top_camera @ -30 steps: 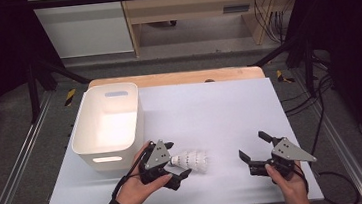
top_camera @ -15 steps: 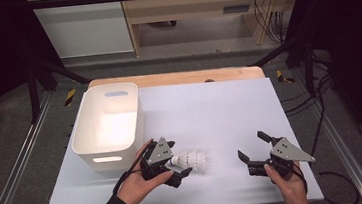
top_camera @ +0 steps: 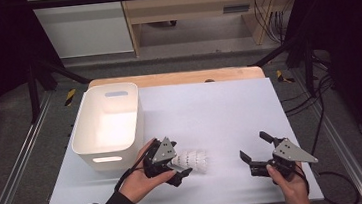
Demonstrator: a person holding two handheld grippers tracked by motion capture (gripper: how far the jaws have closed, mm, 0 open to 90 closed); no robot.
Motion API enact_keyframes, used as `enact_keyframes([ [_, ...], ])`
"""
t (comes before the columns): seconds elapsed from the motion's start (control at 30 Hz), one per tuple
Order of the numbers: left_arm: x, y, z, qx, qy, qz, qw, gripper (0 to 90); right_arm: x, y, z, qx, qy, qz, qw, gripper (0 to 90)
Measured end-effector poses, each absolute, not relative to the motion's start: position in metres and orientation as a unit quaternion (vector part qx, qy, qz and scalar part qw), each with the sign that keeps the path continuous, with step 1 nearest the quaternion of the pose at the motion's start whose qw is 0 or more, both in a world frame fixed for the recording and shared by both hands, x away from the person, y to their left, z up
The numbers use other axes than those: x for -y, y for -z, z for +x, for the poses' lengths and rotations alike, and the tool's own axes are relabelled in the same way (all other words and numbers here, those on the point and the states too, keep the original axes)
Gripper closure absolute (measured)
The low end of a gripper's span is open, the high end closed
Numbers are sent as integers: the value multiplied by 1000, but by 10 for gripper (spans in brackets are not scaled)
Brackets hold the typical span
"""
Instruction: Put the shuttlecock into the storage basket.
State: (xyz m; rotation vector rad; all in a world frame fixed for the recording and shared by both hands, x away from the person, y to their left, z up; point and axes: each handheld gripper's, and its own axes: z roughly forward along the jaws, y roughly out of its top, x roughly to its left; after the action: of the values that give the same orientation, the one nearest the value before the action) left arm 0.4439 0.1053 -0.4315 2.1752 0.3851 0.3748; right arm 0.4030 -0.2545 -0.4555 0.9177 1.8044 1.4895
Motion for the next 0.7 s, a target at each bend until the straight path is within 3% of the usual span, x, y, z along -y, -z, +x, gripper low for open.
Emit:
enact_keyframes([
  [0.7,-93,463,456,-124,-136,900,396,45,254,456,403,-684,-563,347,307,52],
])
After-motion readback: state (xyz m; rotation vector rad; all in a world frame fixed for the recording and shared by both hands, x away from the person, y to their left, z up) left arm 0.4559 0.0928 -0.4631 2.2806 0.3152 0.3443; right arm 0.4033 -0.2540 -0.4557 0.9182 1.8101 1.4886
